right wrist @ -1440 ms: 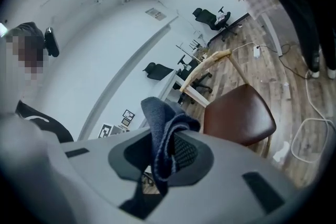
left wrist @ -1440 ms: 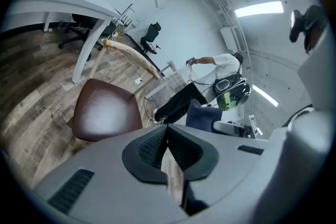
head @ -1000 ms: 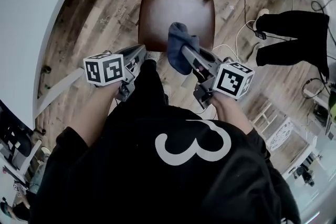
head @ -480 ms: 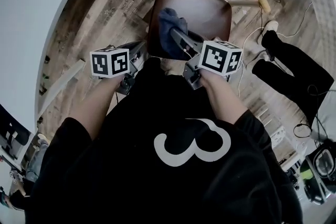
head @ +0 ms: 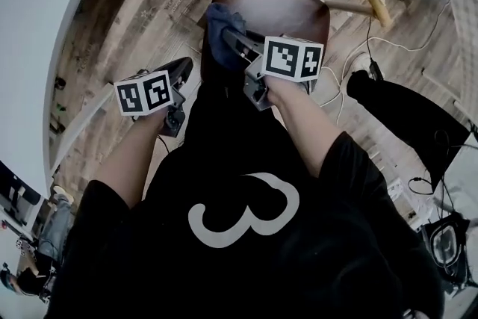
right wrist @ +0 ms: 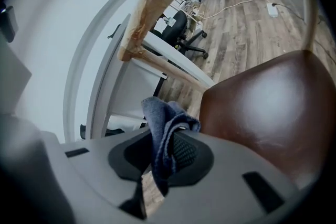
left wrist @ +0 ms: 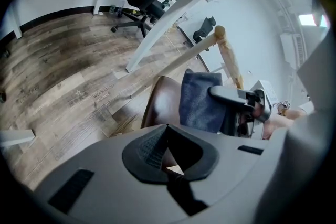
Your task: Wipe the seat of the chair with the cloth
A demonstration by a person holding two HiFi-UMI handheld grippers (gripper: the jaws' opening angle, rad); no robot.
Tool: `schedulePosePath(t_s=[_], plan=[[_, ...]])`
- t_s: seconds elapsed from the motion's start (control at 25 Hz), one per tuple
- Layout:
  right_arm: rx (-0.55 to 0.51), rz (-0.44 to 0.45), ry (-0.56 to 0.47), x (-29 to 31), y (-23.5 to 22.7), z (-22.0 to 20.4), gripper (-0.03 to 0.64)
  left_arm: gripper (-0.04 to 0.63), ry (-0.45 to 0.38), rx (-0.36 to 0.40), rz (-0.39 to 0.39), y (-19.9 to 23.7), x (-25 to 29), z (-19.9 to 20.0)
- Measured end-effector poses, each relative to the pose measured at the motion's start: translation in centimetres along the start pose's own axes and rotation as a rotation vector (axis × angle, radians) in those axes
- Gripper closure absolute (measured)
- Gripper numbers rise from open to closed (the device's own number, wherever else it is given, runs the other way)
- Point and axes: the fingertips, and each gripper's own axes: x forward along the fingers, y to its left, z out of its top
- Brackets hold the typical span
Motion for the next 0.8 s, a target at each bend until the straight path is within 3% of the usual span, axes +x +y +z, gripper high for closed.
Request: schedulePosePath(t_s=[0.36, 0.6, 0.8], plan=[[-0.003, 0.012, -0.020, 3.3, -1.9, 4.1, 0.554, 0.583, 0.049, 0.013, 0.032, 0.6, 1.3, -1.5], [0.076, -0.001, -0.036, 5.1, -3.4, 5.0, 0.554, 0.583, 0.057, -0.005, 0.049, 1.7, 1.5, -2.0], [0.044, -0.057, -0.032, 5.9, -5.5, 4.9, 0.554, 0.583, 0.056, -0.018, 0.063, 1.9, 1.5, -2.8]])
